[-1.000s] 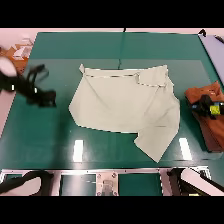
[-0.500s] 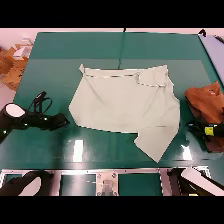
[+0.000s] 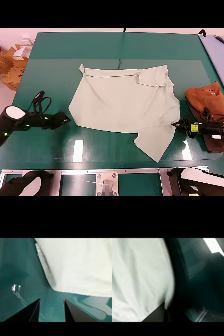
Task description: Fold the shirts.
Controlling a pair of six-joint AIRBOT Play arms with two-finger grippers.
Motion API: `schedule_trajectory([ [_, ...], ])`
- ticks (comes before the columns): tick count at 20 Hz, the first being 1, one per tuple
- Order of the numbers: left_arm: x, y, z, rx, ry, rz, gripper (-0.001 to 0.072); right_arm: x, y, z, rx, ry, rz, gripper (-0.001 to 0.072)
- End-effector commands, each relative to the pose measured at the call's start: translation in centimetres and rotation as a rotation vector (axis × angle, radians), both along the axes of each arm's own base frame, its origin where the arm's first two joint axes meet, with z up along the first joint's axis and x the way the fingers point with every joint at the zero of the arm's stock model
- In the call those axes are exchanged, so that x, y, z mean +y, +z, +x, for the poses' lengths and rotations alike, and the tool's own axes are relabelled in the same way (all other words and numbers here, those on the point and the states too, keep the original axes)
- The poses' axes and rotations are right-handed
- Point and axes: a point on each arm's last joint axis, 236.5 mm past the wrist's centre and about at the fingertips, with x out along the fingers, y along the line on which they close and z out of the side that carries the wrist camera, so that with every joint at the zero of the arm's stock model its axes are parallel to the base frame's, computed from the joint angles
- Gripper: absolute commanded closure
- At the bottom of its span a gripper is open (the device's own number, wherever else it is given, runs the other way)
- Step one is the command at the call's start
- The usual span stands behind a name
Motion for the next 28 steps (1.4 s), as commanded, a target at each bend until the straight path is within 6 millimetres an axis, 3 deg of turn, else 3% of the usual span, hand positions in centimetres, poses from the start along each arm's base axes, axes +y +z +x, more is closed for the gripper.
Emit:
schedule_trajectory([
  [1, 0.4, 0.7, 0.8, -0.029, -0.005, 0.022, 0.0350, -0.4, 1.5, 2.1, -0.042, 0.021, 0.002, 0.0697],
  [5, 0.3, 2.0, 1.6, -0.054, -0.014, 0.019, 0.0332, -4.8, 3.1, 2.8, -0.016, -0.022, -0.110, 0.0697],
  [10, -1.2, -0.9, 0.1, 0.015, 0.088, -0.096, 0.0330, -3.4, 2.2, 2.7, 0.003, 0.004, -0.099, 0.0697],
  [12, -2.0, -1.4, 0.8, -0.012, 0.141, -0.169, 0.0315, -3.0, 2.2, 3.2, -0.009, 0.021, -0.111, 0.0696],
  [13, -2.3, -1.7, 1.0, -0.017, 0.162, -0.200, 0.0255, -2.9, 2.1, 3.4, -0.012, 0.027, -0.116, 0.0697],
  [16, -2.8, -3.8, 1.2, 0.036, 0.193, -0.219, 0.0255, -2.4, 2.1, 3.7, -0.017, 0.041, -0.121, 0.0697],
  [20, -6.1, -5.8, 2.3, 0.043, 0.209, -0.252, 0.0256, -2.4, 2.1, 3.7, -0.017, 0.043, -0.121, 0.0697],
  [21, -6.3, -5.6, 2.7, 0.032, 0.218, -0.268, 0.0329, -2.3, 2.1, 3.6, -0.017, 0.044, -0.120, 0.0697],
  [22, -6.7, -5.1, 2.9, 0.015, 0.194, -0.279, 0.0559, -2.3, 2.1, 3.6, -0.017, 0.044, -0.119, 0.0697],
  [23, -7.1, -4.6, 2.9, 0.003, 0.159, -0.288, 0.0678, -2.3, 2.1, 3.6, -0.016, 0.046, -0.117, 0.0697],
  [26, -8.9, -1.6, 3.6, -0.038, 0.053, -0.346, 0.0678, -1.8, 3.0, 3.9, -0.033, 0.043, -0.093, 0.0697],
  [28, -9.7, 2.7, 5.4, -0.138, -0.014, -0.370, 0.0679, -1.6, 6.1, 5.6, -0.115, 0.026, -0.071, 0.0698],
])
